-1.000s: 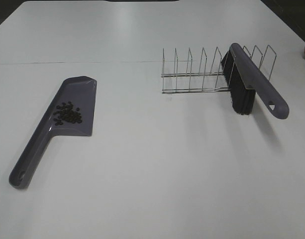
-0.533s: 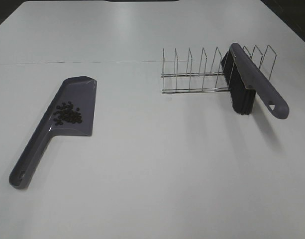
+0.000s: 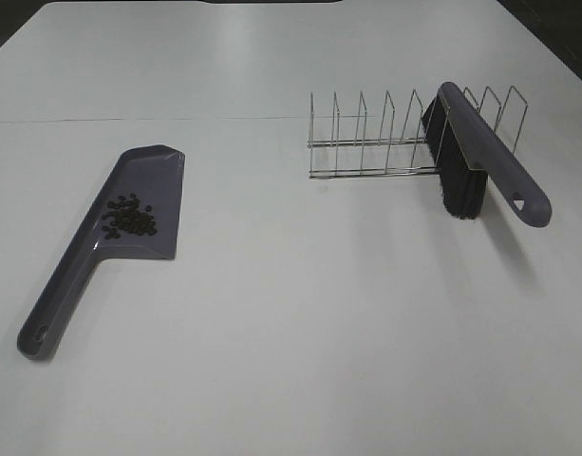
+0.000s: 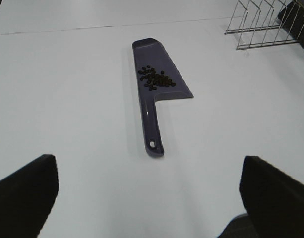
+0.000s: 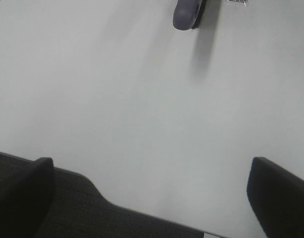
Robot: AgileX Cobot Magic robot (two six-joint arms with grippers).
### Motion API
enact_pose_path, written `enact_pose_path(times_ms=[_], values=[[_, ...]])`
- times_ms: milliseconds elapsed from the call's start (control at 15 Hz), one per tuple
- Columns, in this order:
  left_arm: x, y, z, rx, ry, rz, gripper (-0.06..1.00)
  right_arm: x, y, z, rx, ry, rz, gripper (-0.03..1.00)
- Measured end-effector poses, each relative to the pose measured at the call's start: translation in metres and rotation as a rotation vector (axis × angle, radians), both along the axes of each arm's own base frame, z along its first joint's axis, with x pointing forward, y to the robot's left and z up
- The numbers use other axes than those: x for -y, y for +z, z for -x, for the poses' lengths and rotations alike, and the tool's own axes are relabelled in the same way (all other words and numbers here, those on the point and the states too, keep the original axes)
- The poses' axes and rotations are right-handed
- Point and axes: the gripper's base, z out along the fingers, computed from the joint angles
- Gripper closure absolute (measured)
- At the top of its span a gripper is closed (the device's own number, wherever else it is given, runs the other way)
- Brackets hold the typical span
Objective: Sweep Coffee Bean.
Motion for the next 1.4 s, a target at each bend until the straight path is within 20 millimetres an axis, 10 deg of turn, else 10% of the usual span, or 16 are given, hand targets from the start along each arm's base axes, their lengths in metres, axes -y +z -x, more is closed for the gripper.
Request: enact_pose_path(times_ms=[1400], values=[[0.002,-0.001,-0.008,0.048,0.037,0.075,0.04,0.004,0.001,0.024,0.17,0.01,-0.027,0.03]])
